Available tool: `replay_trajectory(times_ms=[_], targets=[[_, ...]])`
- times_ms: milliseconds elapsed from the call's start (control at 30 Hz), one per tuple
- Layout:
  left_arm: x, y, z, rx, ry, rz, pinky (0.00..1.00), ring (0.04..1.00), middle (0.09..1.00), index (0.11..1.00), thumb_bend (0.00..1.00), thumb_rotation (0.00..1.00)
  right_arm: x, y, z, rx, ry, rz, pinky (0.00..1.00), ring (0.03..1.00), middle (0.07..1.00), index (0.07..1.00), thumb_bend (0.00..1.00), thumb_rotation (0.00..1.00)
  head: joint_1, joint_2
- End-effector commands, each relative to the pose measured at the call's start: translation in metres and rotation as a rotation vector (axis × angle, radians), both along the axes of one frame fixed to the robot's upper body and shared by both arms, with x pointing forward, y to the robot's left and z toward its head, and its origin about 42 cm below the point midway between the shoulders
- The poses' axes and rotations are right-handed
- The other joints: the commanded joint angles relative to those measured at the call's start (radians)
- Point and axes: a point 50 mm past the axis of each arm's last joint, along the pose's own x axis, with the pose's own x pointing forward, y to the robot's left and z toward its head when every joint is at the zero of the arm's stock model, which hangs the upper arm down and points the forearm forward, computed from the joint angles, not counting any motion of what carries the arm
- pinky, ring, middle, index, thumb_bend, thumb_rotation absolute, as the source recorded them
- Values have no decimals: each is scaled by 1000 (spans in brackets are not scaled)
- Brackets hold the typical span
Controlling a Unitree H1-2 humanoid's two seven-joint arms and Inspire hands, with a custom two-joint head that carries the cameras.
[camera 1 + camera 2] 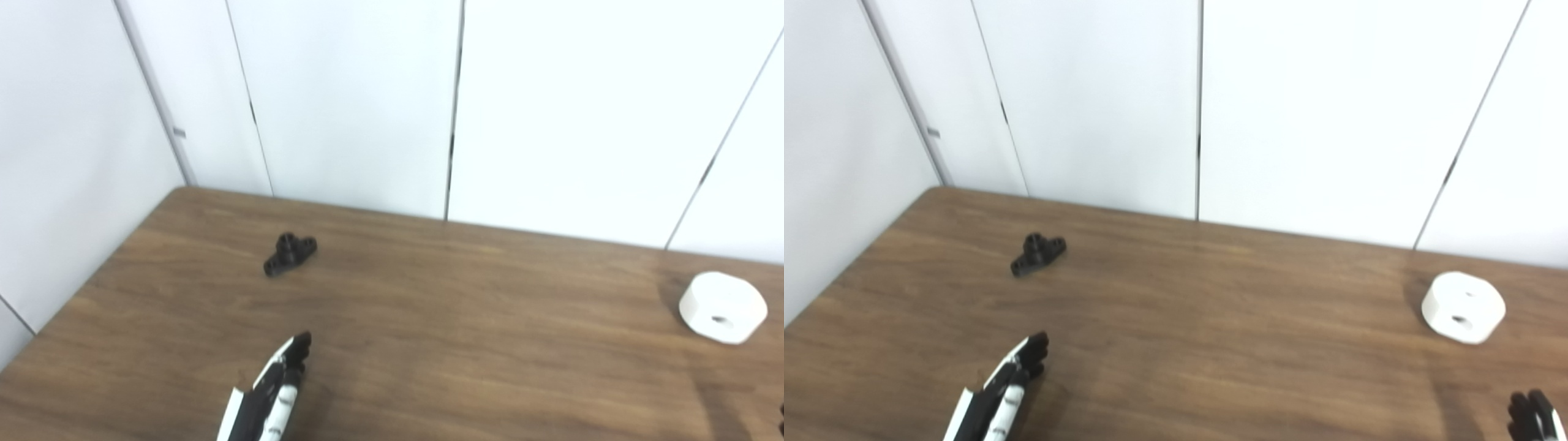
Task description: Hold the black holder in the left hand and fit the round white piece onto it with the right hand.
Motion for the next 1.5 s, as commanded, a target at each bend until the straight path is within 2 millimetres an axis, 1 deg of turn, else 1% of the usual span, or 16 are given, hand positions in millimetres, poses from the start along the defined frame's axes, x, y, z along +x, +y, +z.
replay_trajectory(times_ms=[0, 133, 267, 400, 567, 633, 700, 733, 867, 933, 967, 1033, 1167, 1267, 1333, 1467], targets=[[-2, -18, -8, -48, 25, 21, 926, 929, 932, 903, 389, 824, -3, 2, -26, 35, 89, -15, 1000, 963, 945, 944, 614, 1000, 1, 0], [-2, -18, -8, -43, 28, 26, 928, 929, 930, 905, 396, 818, -3, 1, -26, 43, 91, -19, 1000, 967, 944, 942, 629, 1000, -1, -4], [-2, -19, -8, -36, 28, 32, 921, 926, 916, 886, 443, 799, -5, 0, -26, 41, 94, -21, 1000, 967, 941, 943, 629, 1000, -8, -1], [-1, -19, -8, -25, 18, 27, 911, 921, 911, 882, 460, 770, -5, -1, -26, 37, 96, -17, 1000, 967, 936, 937, 630, 1000, -8, -1], [-2, -19, -6, -33, 7, 53, 876, 900, 893, 862, 465, 546, -7, -2, -26, 36, 102, -25, 1000, 963, 929, 929, 630, 1000, -19, 0], [-2, -17, 0, 27, 5, 64, 846, 896, 890, 862, 465, 432, -7, -2, -25, 36, 102, -30, 1000, 959, 928, 926, 633, 1000, -18, -1], [-2, -16, 6, 65, -3, 72, 840, 896, 889, 862, 503, 400, -8, -3, -25, 40, 103, -34, 1000, 956, 926, 927, 630, 1000, -15, -3], [0, -14, 11, 81, -20, 73, 834, 892, 888, 860, 540, 391, -9, -3, -25, 43, 104, -36, 1000, 954, 925, 929, 633, 1000, -11, -4], [12, -3, 32, 128, -81, 88, 841, 883, 885, 842, 630, 315, -11, -3, -25, 60, 105, -36, 974, 946, 924, 930, 630, 998, -6, -6], [19, 3, 44, 157, -109, 100, 830, 881, 884, 837, 694, 289, -13, -2, -25, 60, 106, -39, 962, 941, 919, 922, 638, 987, -9, -5], [22, 6, 50, 168, -120, 106, 831, 883, 882, 832, 714, 278, -13, -1, -24, 63, 106, -40, 971, 943, 920, 922, 638, 987, -10, -4], [29, 10, 61, 182, -133, 122, 849, 892, 883, 830, 770, 267, -14, -1, -24, 61, 99, -34, 988, 949, 926, 925, 628, 990, -13, -3], [42, 17, 79, 232, -141, 161, 832, 871, 861, 826, 811, 266, -15, -1, -25, 56, 100, -35, 991, 949, 928, 930, 621, 999, -23, 1], [51, 21, 89, 311, -95, 237, 841, 875, 866, 834, 837, 350, -15, -2, -25, 55, 107, -37, 984, 942, 920, 926, 640, 990, -23, 1], [56, 23, 93, 362, -77, 279, 861, 884, 870, 834, 830, 355, -15, -2, -25, 53, 110, -38, 979, 942, 921, 927, 649, 986, -28, 5], [66, 27, 100, 456, -54, 331, 855, 886, 870, 825, 803, 350, -15, -2, -25, 56, 107, -39, 983, 945, 924, 925, 643, 983, -26, 5]])
